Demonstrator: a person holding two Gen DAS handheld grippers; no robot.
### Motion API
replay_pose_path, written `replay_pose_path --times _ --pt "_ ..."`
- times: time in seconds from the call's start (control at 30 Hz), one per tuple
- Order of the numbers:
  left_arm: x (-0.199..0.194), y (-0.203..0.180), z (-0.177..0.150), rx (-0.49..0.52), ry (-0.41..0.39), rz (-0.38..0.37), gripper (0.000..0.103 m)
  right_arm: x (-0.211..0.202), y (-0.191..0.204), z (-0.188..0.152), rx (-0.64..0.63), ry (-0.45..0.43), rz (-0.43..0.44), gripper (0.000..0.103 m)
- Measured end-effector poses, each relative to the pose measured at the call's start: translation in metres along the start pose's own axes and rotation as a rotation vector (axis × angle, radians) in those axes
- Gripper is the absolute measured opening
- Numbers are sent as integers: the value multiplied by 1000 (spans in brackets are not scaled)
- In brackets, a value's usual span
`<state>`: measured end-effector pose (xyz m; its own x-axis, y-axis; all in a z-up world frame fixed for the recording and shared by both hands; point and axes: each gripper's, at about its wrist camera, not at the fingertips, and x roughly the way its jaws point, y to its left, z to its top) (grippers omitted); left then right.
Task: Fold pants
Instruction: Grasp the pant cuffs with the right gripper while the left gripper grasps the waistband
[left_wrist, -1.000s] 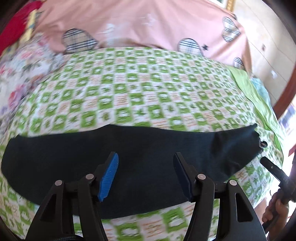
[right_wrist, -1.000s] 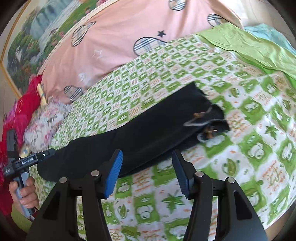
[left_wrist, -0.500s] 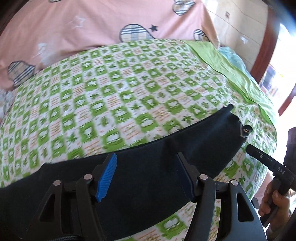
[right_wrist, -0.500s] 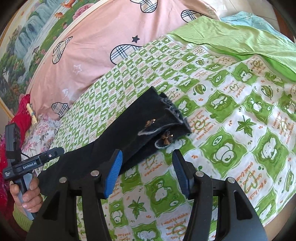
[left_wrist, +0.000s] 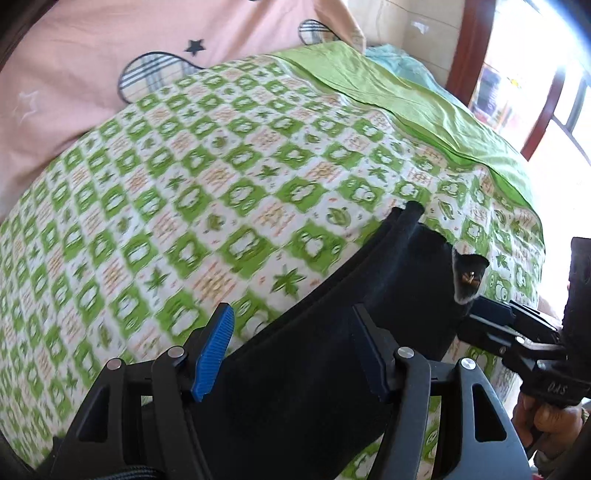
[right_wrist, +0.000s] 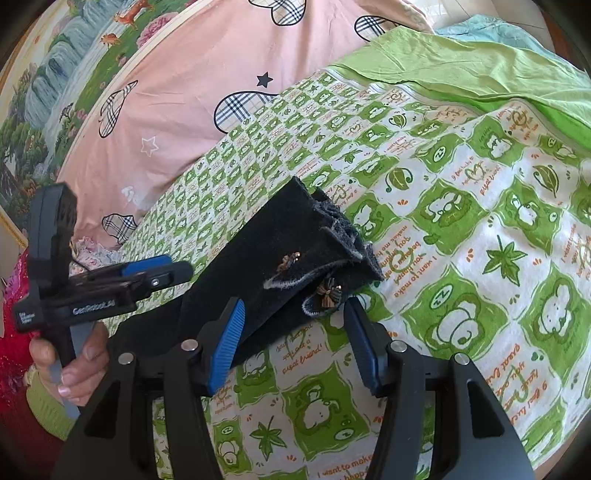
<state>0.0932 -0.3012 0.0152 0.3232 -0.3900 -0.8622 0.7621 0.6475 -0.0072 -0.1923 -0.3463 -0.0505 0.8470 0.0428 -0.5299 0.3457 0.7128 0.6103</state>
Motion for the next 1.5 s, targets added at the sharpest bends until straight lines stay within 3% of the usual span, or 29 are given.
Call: replay_pose_path --times 0.27,0.47,0.57,0.63,0.73,0.87,1.1,1.5 --pt "41 -30 27 105 82 -95 59 2 -7 3 51 -25 15 57" --pt "66 -43 49 150 142 -192 45 5 -9 3 44 -17 24 56" --pt "74 -46 58 151 162 -237 34 10 -9 4 41 -9 41 46" --pt "78 -51 61 165 175 -256 30 16 -9 4 32 2 42 26" --pt "81 -55 63 169 178 -283 18 20 -13 4 34 5 54 13" --pt "77 -64 62 190 151 -282 10 11 -12 5 9 -33 65 11" --pt "51 -57 61 149 88 -310 9 0 -4 8 -18 -58 115 11" --pt "-42 -12 41 48 -78 -311 9 -13 55 13 -143 -69 342 11"
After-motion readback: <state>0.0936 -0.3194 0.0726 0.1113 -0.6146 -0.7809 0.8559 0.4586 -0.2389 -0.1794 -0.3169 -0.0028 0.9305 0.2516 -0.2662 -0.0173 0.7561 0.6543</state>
